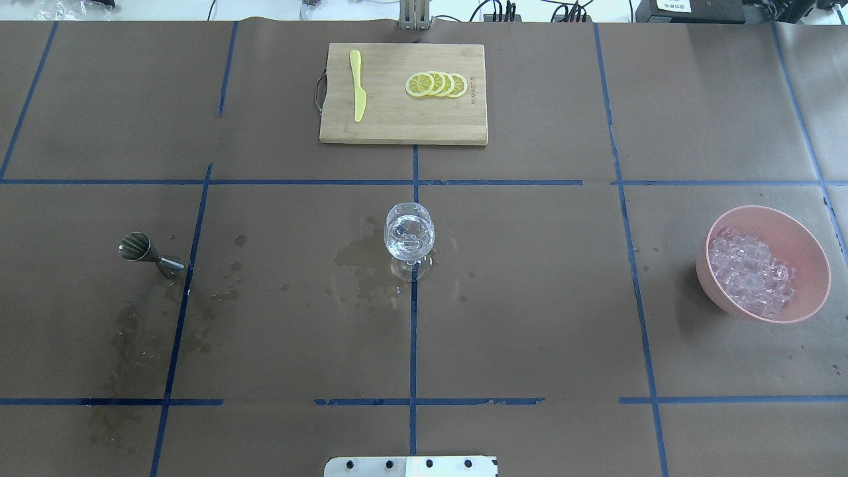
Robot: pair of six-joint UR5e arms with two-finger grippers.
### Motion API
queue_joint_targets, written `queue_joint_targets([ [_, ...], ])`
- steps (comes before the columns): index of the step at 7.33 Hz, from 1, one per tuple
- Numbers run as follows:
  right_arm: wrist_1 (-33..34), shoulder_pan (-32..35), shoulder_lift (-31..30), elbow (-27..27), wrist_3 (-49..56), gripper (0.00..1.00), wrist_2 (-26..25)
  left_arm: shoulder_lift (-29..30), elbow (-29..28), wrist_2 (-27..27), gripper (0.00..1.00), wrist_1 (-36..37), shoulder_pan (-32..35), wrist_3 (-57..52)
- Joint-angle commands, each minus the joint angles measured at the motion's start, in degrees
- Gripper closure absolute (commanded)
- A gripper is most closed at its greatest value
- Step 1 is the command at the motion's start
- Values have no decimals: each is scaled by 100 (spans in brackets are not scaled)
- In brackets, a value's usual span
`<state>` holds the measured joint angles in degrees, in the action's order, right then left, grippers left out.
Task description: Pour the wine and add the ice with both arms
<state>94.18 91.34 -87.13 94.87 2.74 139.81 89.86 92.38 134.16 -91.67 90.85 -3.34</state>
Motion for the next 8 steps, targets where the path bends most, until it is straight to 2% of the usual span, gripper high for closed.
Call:
queue_joint_targets([
  [1,4,68,-76,-4,-45,0,125,14,-62,330,0,-35,-6,394],
  [7,-110,95,-454,-118,-37,0,47,-3,-36,321,0,-140,-15,422],
  [8,-449,104,-533,-127,-37,0,-206,-3,-27,321,0,-150,-15,422],
])
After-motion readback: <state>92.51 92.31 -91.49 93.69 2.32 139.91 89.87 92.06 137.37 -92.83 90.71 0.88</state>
